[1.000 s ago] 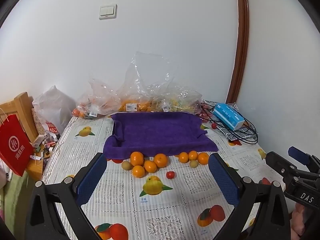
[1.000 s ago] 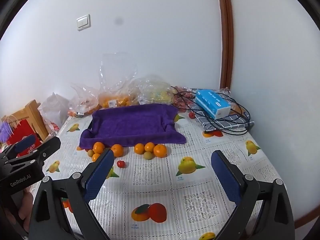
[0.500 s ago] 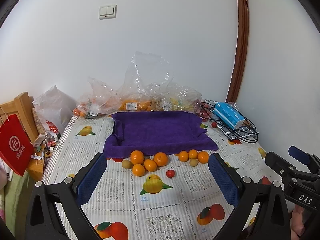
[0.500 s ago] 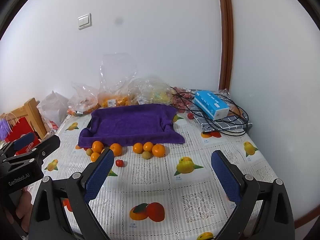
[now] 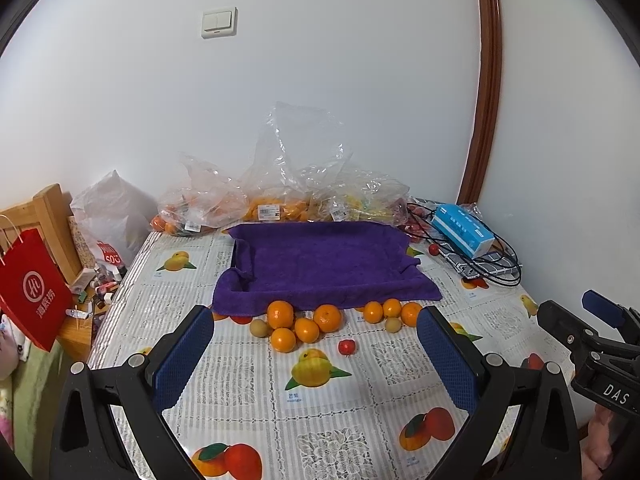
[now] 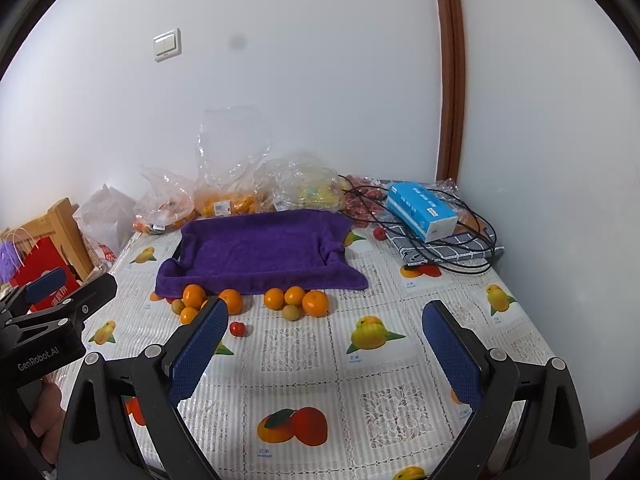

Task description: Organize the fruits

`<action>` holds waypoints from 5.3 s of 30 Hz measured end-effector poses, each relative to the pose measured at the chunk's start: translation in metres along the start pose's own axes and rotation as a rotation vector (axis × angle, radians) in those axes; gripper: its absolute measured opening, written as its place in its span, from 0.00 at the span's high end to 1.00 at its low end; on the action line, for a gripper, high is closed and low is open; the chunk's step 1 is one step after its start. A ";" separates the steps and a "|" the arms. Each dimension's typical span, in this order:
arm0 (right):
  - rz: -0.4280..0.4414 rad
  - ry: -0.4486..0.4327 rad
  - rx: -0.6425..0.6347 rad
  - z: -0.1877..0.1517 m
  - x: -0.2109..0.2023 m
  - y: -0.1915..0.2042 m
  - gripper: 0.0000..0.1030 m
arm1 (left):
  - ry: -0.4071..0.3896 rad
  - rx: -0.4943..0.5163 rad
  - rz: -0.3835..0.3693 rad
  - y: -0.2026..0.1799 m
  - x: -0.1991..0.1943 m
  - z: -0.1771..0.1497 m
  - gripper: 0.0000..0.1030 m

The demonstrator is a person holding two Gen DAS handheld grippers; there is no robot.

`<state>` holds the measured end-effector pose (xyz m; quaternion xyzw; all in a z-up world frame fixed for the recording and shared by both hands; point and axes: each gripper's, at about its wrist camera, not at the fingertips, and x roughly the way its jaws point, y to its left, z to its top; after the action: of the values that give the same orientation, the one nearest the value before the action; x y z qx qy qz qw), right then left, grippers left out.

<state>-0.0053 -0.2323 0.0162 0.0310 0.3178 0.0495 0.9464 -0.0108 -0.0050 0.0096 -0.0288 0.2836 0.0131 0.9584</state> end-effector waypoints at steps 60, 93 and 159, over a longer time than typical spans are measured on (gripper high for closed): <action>0.025 -0.009 -0.007 0.002 0.000 0.011 0.05 | 0.004 -0.006 0.011 0.006 0.000 0.002 0.01; 0.100 0.183 0.027 -0.026 0.131 0.005 0.02 | 0.162 -0.048 0.059 0.051 0.114 -0.020 0.01; 0.093 0.274 -0.028 -0.048 0.262 0.010 0.59 | 0.302 -0.017 0.009 0.089 0.232 -0.059 0.75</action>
<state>0.1730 -0.1915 -0.1781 0.0253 0.4413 0.1016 0.8912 0.1484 0.0822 -0.1700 -0.0375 0.4244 0.0152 0.9046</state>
